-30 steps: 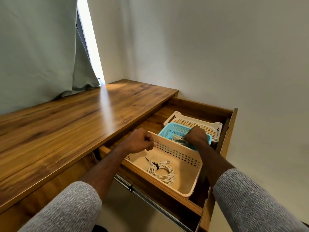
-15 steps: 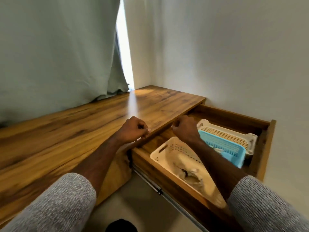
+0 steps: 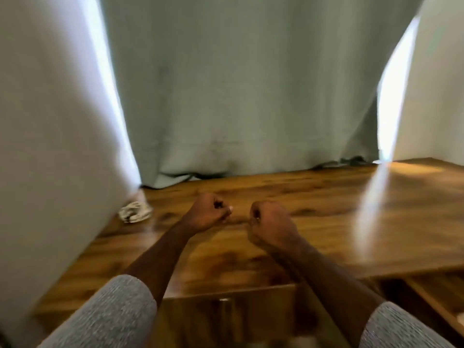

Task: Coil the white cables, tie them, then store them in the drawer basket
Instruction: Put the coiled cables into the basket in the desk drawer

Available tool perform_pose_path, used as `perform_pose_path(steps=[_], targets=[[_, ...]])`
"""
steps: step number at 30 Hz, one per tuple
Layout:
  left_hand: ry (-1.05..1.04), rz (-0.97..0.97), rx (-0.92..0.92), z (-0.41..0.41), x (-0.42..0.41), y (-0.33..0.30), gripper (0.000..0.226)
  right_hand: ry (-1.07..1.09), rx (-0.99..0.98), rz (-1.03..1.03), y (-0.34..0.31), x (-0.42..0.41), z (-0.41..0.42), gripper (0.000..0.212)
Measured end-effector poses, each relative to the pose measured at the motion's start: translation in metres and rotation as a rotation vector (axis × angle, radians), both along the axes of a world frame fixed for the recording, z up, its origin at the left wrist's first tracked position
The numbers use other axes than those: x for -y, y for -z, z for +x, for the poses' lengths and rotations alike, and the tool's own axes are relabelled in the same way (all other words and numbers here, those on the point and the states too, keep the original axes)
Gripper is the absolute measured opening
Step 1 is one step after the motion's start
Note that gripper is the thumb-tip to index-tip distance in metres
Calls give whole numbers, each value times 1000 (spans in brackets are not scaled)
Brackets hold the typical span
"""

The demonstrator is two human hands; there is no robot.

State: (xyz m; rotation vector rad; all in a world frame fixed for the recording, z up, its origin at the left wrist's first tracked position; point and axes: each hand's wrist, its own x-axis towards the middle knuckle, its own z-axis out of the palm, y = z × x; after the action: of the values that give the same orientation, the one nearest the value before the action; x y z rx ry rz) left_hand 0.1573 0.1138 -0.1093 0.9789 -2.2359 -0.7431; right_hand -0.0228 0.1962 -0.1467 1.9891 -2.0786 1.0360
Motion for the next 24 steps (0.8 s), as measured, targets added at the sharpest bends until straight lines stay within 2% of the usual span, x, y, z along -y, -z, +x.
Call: perform_pose_path(steps=[2, 8, 10, 13, 15, 18, 20, 24], targets=[[-121, 13, -32, 54, 21, 0, 26, -47, 71, 17, -2, 25, 42, 9], [-563, 87, -324, 184, 64, 8, 28, -257, 343, 96, 9, 96, 155, 8], [-640, 114, -372, 212, 76, 10, 29, -253, 462, 89, 14, 119, 184, 7], [-686, 162, -426, 237, 89, 20, 29, -187, 538, 97, 17, 146, 217, 13], [-683, 174, -419, 244, 95, 29, 31, -129, 586, 135, 17, 164, 235, 29], [-668, 217, -446, 243, 101, 40, 30, -33, 573, 180, 13, 182, 256, 65], [-668, 192, -443, 241, 105, 43, 30, 12, 482, 194, 11, 192, 266, 69], [-703, -28, -353, 242, 112, 52, 31, 80, 398, 198, 9, 205, 275, 71]])
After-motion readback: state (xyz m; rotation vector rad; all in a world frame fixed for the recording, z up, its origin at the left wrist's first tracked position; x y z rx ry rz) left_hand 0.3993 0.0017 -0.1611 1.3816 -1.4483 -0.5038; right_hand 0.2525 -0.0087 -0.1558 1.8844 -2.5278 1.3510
